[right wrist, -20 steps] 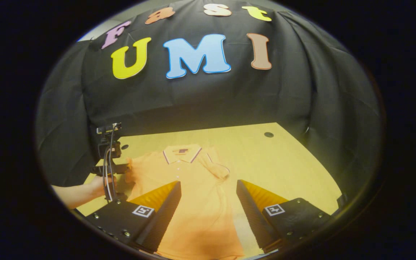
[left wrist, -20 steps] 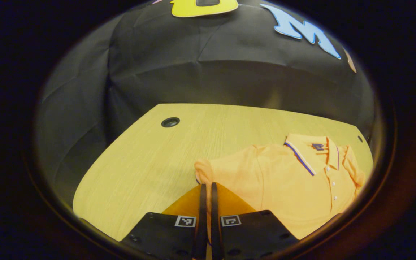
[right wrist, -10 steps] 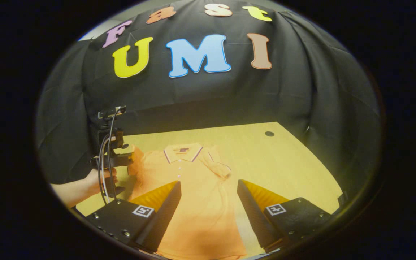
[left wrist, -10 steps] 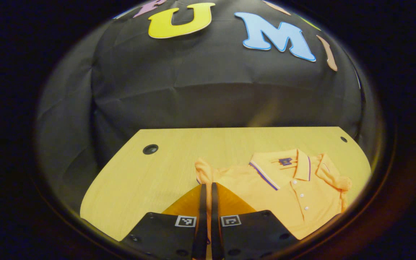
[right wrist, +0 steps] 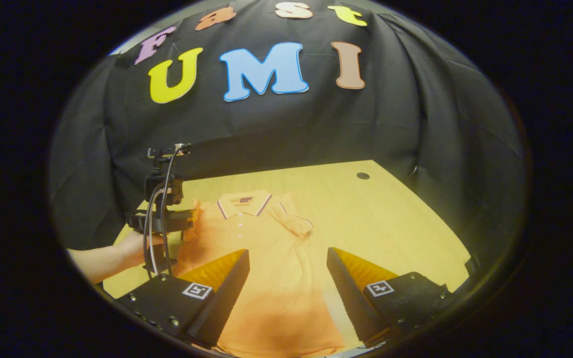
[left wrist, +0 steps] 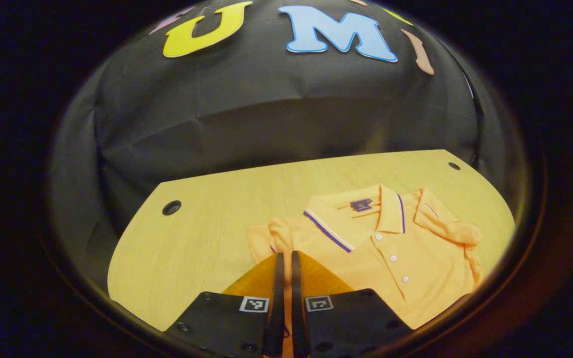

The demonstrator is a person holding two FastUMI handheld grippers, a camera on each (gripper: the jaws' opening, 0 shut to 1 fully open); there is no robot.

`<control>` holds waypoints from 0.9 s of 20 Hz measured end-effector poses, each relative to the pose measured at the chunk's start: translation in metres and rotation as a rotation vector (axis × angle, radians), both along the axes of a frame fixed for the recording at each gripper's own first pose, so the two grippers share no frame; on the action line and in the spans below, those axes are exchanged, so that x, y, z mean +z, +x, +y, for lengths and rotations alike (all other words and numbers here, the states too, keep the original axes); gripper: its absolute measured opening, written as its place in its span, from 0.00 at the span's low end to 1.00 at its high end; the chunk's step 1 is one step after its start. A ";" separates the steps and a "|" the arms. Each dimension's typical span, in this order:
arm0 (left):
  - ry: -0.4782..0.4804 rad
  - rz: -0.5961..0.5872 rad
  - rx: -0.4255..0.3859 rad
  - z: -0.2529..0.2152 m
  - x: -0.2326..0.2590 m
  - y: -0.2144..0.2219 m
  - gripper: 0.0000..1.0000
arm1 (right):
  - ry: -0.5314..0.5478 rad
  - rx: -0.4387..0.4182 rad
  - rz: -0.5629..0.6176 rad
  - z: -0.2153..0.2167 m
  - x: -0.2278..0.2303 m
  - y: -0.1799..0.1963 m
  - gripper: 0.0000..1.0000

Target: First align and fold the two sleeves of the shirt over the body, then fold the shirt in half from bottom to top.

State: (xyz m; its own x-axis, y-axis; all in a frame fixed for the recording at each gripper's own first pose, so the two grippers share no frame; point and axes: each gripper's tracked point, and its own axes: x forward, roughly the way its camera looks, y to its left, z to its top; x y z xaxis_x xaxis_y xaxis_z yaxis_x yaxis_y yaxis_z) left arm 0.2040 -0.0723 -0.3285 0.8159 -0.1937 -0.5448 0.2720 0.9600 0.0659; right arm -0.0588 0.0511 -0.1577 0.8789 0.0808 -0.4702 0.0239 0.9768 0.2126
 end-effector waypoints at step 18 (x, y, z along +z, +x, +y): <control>-0.068 0.033 -0.021 0.020 0.019 -0.159 0.97 | -0.038 0.122 0.059 -0.010 -0.061 -0.057 0.94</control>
